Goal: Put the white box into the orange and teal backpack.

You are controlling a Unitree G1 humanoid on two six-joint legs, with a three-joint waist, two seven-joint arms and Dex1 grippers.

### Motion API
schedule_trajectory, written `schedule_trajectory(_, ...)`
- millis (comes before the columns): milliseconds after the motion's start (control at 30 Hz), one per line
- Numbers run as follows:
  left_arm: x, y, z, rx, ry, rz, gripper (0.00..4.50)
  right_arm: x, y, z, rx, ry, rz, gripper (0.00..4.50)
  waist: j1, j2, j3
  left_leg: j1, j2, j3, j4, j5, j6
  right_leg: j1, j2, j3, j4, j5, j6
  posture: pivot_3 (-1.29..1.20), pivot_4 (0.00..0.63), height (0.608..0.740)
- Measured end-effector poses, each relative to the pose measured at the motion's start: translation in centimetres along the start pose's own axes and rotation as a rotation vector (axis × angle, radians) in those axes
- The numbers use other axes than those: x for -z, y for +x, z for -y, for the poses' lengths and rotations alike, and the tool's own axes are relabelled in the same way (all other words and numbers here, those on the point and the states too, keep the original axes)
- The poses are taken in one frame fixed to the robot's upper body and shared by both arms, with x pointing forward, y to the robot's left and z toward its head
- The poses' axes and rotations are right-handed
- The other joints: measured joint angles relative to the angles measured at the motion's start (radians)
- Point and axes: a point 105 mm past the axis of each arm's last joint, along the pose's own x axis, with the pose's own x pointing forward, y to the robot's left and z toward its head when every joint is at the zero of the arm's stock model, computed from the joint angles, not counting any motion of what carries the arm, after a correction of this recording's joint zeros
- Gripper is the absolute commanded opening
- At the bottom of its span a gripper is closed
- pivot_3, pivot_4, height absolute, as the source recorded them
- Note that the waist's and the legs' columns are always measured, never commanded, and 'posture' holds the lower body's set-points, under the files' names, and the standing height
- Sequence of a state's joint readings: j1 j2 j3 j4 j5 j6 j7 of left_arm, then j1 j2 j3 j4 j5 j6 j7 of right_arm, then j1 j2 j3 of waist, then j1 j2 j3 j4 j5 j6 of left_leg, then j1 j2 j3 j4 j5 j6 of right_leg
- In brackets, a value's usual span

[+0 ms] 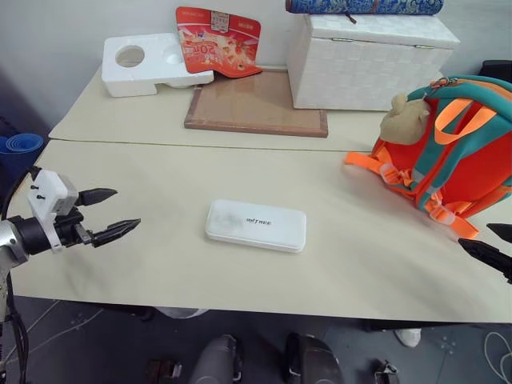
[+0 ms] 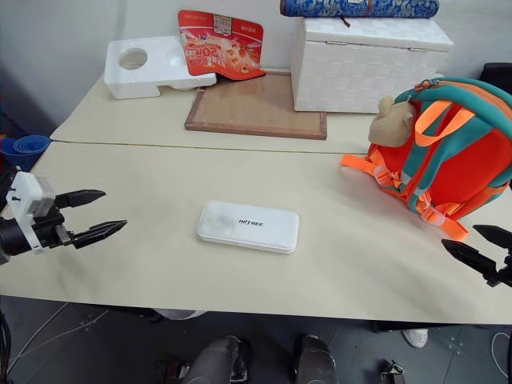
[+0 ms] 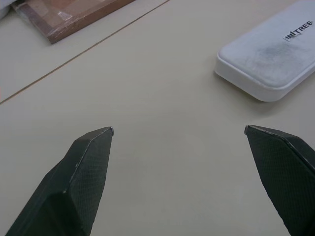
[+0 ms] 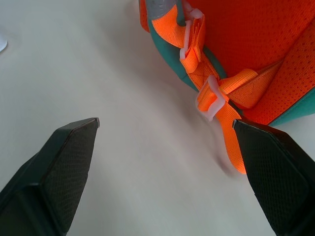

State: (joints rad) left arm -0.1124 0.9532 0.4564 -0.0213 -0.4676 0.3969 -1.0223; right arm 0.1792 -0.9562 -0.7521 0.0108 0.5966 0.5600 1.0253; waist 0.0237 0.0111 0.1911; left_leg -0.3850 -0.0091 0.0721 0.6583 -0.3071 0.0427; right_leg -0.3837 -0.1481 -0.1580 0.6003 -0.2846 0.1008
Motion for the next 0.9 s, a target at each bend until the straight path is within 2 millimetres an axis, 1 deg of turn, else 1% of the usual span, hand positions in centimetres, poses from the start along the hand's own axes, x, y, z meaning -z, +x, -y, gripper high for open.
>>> schedule_trajectory(167,0.2,0.1,0.0,0.001,-0.004,-0.008,4.50,-0.2,0.2,-0.3,-0.003,0.000,0.003,4.45,0.000,0.000,0.000,0.000,0.000,0.000,0.000,0.000,0.000,0.000,0.000,0.000,0.000,0.000,0.000,0.00,0.150,0.740)
schedule_trajectory(367,0.4,0.1,0.0,-0.001,0.001,-0.012,4.50,-0.4,0.3,-0.1,0.012,0.010,0.008,4.45,0.000,0.000,0.000,0.000,0.000,0.000,0.000,0.000,0.000,0.000,0.000,0.000,0.000,0.000,0.000,0.00,0.150,0.740)
schedule_trajectory(400,0.6,0.1,-0.1,-0.004,-0.002,-0.014,4.50,-0.5,0.3,-0.2,0.010,0.015,0.013,4.45,0.003,-0.001,0.000,0.000,0.003,0.009,0.002,-0.001,-0.001,-0.007,0.002,0.007,0.003,0.000,0.000,0.00,0.150,0.740)
schedule_trajectory(467,1.0,-0.1,-0.2,-0.010,-0.013,-0.022,4.50,-0.7,0.5,-0.4,0.000,0.005,0.016,4.45,0.012,-0.003,-0.001,0.000,0.008,0.030,0.006,-0.005,-0.003,-0.023,0.005,0.028,0.010,-0.002,-0.004,0.00,0.150,0.740)
schedule_trajectory(500,1.0,0.0,-0.2,-0.009,-0.010,-0.022,4.50,-0.7,0.5,-0.5,-0.003,0.003,0.014,4.45,0.015,-0.004,0.000,0.000,0.009,0.036,0.005,-0.007,-0.002,-0.026,0.005,0.034,0.012,-0.002,-0.004,0.00,0.150,0.740)
schedule_trajectory(667,1.0,-0.1,-0.1,-0.005,0.007,-0.024,4.50,-0.5,0.5,-0.6,-0.003,0.004,0.009,4.45,-0.008,-0.004,-0.001,0.000,0.009,0.036,0.005,-0.007,0.000,-0.025,0.007,0.033,0.012,-0.002,-0.003,0.00,0.150,0.740)
schedule_trajectory(800,1.1,-0.1,-0.1,-0.004,0.000,-0.030,4.50,-0.5,0.5,-0.6,-0.005,-0.003,0.009,4.45,-0.011,-0.004,-0.001,0.000,0.009,0.036,0.005,-0.008,0.000,-0.025,0.007,0.033,0.013,-0.002,-0.003,0.00,0.150,0.740)
schedule_trajectory(900,1.4,0.0,-0.1,-0.006,-0.020,-0.042,4.50,-0.6,1.4,-1.3,-0.040,-0.024,-0.003,4.45,-0.012,-0.004,-0.001,0.000,0.009,0.036,0.005,-0.008,0.001,-0.025,0.006,0.033,0.016,-0.001,-0.003,0.00,0.150,0.740)
